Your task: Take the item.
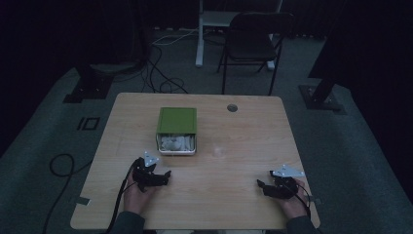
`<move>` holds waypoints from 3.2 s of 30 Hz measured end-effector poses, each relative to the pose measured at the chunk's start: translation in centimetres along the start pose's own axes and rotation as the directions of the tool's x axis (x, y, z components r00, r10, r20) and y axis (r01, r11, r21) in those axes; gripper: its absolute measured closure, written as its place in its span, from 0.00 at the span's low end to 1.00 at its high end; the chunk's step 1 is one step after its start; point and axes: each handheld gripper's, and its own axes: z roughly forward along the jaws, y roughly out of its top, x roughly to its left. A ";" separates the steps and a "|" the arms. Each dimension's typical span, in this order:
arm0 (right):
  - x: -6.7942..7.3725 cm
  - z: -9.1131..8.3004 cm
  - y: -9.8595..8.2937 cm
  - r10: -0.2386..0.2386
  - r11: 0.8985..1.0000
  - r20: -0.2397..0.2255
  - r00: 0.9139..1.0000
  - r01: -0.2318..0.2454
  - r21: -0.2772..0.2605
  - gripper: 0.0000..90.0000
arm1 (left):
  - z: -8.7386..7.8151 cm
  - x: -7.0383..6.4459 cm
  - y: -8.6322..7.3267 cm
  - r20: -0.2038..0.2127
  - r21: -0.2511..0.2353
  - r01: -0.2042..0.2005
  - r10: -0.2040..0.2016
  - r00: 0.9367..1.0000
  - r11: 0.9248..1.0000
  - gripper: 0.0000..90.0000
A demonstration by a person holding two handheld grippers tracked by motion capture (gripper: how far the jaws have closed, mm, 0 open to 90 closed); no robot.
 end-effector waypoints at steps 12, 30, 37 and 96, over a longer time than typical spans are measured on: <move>0.0 0.0 0.0 0.000 1.000 0.000 1.000 0.000 0.000 0.34 | -0.3 -0.2 -0.1 0.019 -0.007 -0.022 0.022 1.000 1.000 0.19; 0.0 0.0 0.0 0.000 1.000 0.000 1.000 0.000 0.000 0.34 | -1.0 -0.4 0.0 0.042 0.005 -0.041 0.040 0.998 0.999 0.45; 0.0 0.0 0.0 0.000 1.000 0.000 1.000 0.000 0.000 0.34 | -1.5 -0.7 0.2 0.057 -0.003 -0.051 0.051 0.997 0.999 0.56; 0.0 0.0 0.0 0.005 1.000 0.002 1.000 -0.005 0.002 0.34 | -0.5 -2.8 7.2 0.090 -0.128 -0.161 0.173 0.981 0.979 0.54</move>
